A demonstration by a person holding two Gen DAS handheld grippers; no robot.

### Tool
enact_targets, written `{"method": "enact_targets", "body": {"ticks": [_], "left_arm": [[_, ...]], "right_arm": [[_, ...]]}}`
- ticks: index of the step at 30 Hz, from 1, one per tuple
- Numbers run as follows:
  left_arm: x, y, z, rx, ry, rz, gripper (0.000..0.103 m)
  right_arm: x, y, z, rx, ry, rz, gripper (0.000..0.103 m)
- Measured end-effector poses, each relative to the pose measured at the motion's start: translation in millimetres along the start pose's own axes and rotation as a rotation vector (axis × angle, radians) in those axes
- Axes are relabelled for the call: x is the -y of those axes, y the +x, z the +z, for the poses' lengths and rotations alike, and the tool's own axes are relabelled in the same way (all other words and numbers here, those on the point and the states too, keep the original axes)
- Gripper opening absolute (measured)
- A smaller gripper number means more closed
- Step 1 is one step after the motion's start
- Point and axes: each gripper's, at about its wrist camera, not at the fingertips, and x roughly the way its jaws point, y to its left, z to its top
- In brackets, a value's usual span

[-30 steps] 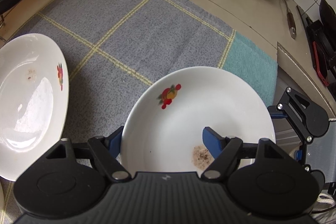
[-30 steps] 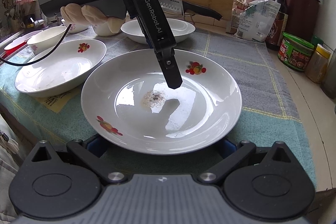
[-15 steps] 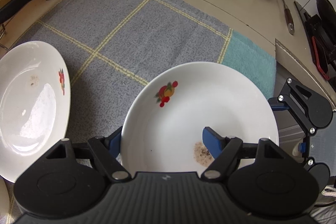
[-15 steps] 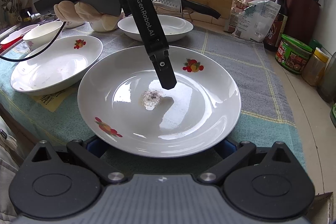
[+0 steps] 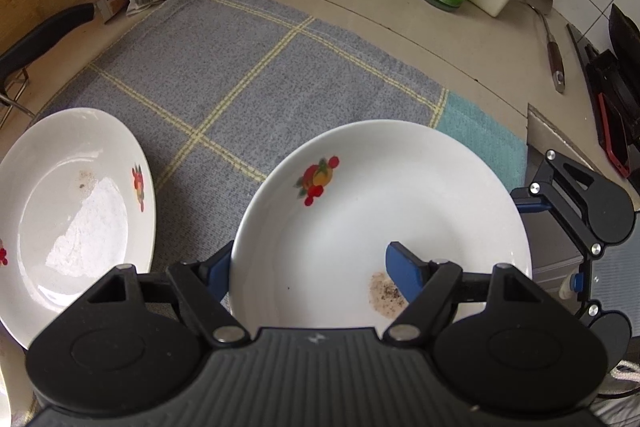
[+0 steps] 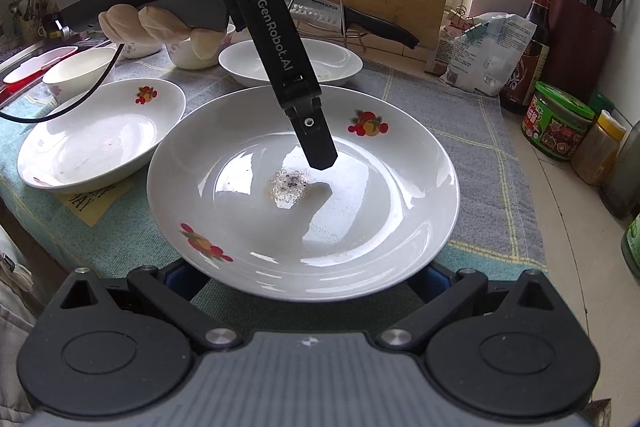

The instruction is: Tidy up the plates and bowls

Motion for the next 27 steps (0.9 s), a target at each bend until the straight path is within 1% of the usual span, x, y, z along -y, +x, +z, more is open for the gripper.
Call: {"method": "enact_targets", "body": {"ticks": [12, 18, 27], "left_arm": [[-4, 1, 29, 0.044, -0.037, 0.030, 0.077], [-9, 9, 48, 0.057, -0.051, 0.048, 0.077], [-19, 31, 73, 0.055, -0.054, 0.062, 0.077]], "right_arm": [[34, 3, 16, 0.014, -0.045, 0.009, 0.103], [55, 14, 22, 0.009, -0.063, 0.014, 0.103], [81, 36, 27, -0.010, -0.064, 0.023, 0.103]]}}
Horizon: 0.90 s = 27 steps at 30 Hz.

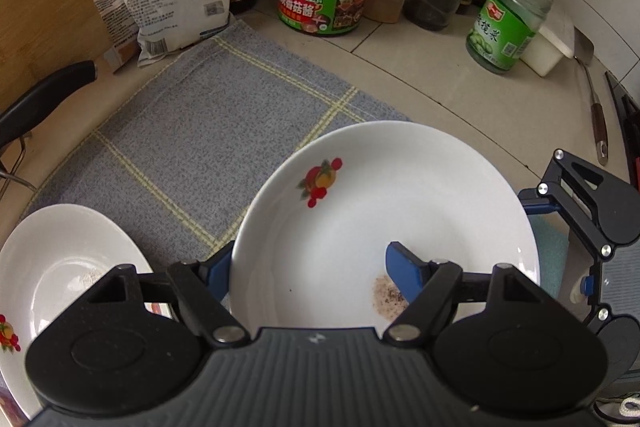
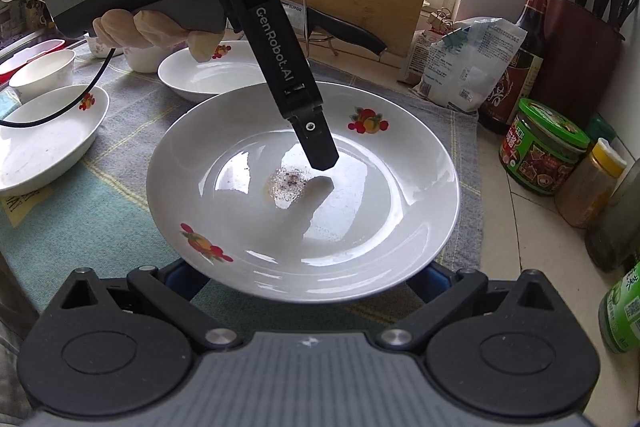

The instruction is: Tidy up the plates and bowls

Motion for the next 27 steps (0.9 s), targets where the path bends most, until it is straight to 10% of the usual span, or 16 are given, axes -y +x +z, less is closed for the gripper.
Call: {"method": "enact_targets", "body": {"ticks": [27], "left_arm": [[-11, 42, 26, -0.011, 0.008, 0.021, 0.077]], "right_arm": [[36, 30, -1, -0.032, 0.042, 0.002, 0.103]]}}
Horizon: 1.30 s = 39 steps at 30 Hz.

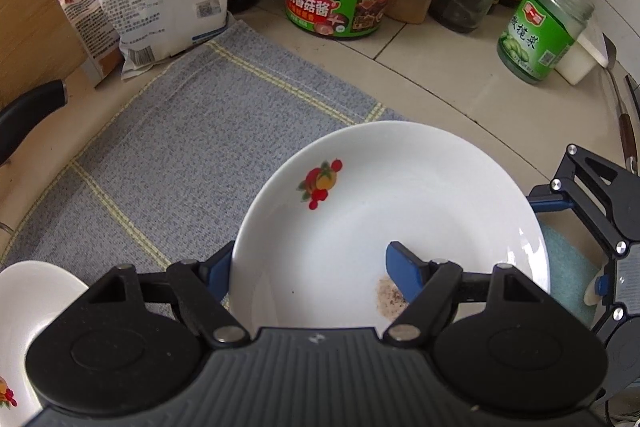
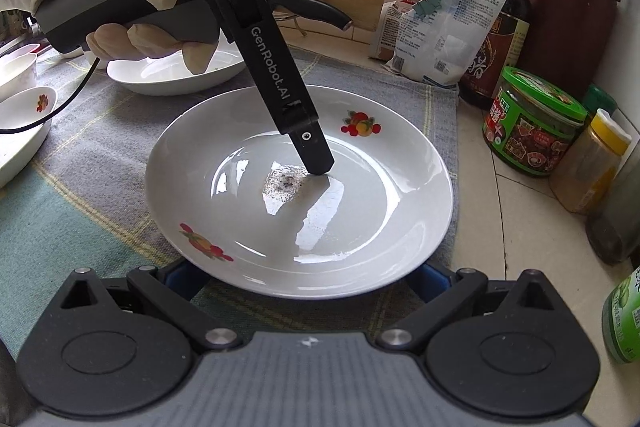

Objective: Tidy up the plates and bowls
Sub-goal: 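Open the left tool and withdraw it from the stained plate, then reach the right tool to the large fruit-decal plate and grip its rim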

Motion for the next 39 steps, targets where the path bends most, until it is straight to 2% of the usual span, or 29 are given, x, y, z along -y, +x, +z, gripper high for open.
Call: {"method": "enact_targets", "body": {"ticks": [5, 9, 14, 17, 21, 26, 29, 35, 39], "left_arm": [[0, 0, -1, 0.006, 0.004, 0.001, 0.077], [1, -5, -3, 0.027, 0.006, 0.005, 0.083], [9, -33, -12, 0.107, 0.008, 0.056, 0.084], [18, -59, -24, 0.170, -0.001, 0.088, 0.088], [38, -98, -49, 0.267, -0.016, 0.151, 0.092], [59, -134, -83, 0.357, -0.086, 0.221, 0.101], [66, -148, -109, 0.385, -0.150, 0.258, 0.101], [73, -170, -166, 0.454, -0.298, 0.352, 0.101], [71, -179, -196, 0.463, -0.361, 0.402, 0.101]], "right_arm": [[0, 0, 0, -0.001, 0.000, 0.000, 0.103], [-3, -2, -2, -0.003, 0.001, -0.005, 0.103], [-7, -14, -10, -0.016, 0.034, -0.050, 0.103], [-11, -26, -13, -0.025, 0.081, -0.090, 0.103], [-17, -41, -11, -0.037, 0.149, -0.165, 0.103], [-23, -61, -8, 0.019, 0.255, -0.153, 0.103], [-31, -66, -3, 0.047, 0.242, -0.170, 0.103], [-49, -60, 4, 0.085, 0.211, -0.144, 0.103], [-66, -54, 9, 0.086, 0.187, -0.138, 0.103]]}}
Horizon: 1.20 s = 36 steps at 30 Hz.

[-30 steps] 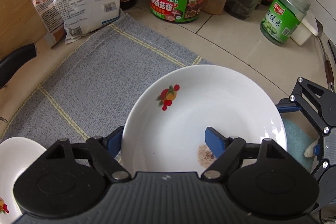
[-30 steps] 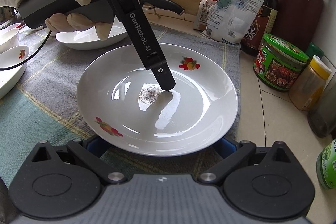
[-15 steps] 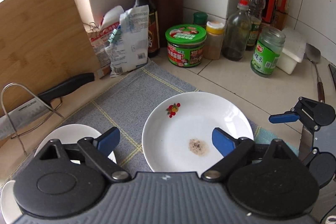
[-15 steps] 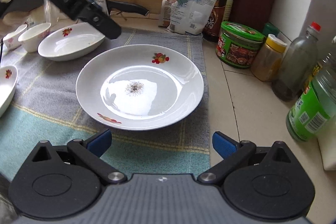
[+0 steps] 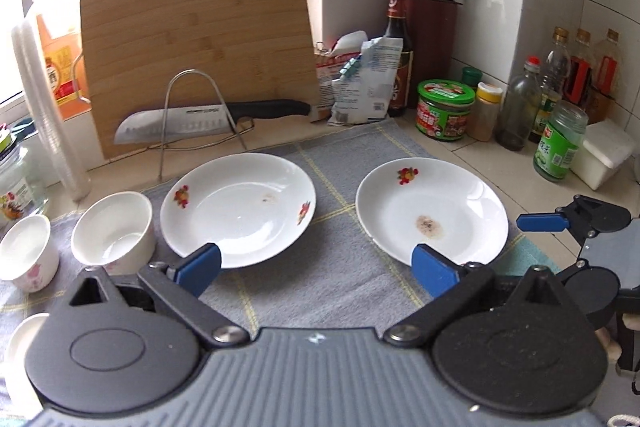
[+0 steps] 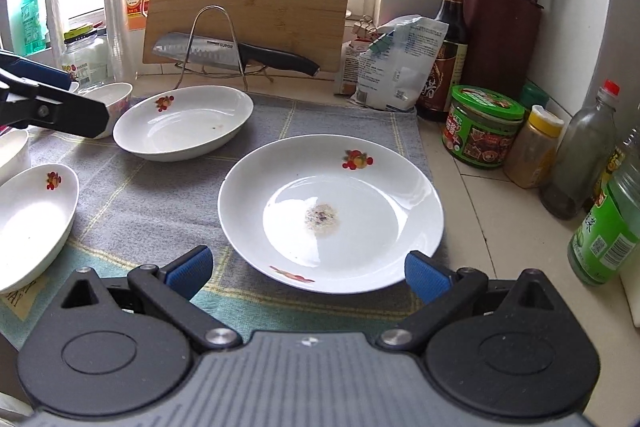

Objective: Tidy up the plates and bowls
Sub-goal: 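Reach the right tool to the large fruit-decal plate and grip its rim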

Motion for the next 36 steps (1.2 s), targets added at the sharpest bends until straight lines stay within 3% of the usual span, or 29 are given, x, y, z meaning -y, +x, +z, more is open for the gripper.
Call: {"method": "enact_targets", "body": {"ticks": [4, 12, 17, 24, 36], "left_arm": [[-14, -14, -19, -0.005, -0.010, 0.036, 0.101], [-48, -41, -68, -0.019, -0.025, 0.035, 0.101], [-73, -58, -100, -0.034, -0.045, 0.040, 0.101], [-105, -72, -145, -0.086, -0.032, 0.019, 0.101], [-107, -53, -176, -0.127, 0.067, -0.020, 0.101]], "right_arm": [[-21, -3, 1, 0.001, -0.018, 0.035, 0.103], [-71, -5, 8, -0.030, -0.031, 0.070, 0.103], [-103, -4, 8, -0.049, -0.017, 0.000, 0.103], [-138, 0, 10, -0.088, -0.023, 0.022, 0.103], [-177, 30, 21, -0.203, -0.049, 0.200, 0.103]]}}
